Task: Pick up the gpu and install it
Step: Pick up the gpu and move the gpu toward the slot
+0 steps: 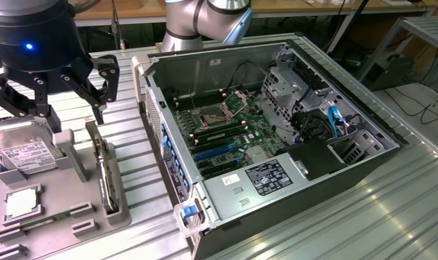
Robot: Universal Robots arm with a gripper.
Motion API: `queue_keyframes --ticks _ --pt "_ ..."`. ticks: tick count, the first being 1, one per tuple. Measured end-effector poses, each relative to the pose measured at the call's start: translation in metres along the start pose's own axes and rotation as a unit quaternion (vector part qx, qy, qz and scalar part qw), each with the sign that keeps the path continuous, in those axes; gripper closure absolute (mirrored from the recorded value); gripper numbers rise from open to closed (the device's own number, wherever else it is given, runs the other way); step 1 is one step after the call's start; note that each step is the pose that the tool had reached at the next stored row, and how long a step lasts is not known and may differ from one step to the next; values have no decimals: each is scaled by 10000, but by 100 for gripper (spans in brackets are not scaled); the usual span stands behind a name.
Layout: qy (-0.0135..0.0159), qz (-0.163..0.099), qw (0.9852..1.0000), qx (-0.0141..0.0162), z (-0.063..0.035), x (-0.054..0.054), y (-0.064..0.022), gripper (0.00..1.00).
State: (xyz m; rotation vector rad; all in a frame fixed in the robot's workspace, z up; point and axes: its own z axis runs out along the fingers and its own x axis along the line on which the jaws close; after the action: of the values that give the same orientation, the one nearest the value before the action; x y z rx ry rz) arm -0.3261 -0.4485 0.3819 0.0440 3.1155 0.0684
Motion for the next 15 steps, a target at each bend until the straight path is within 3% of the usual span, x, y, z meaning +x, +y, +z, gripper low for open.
queue_keyframes --ticks 15 --pt "0 -1 10000 0 135 -24 -6 40"
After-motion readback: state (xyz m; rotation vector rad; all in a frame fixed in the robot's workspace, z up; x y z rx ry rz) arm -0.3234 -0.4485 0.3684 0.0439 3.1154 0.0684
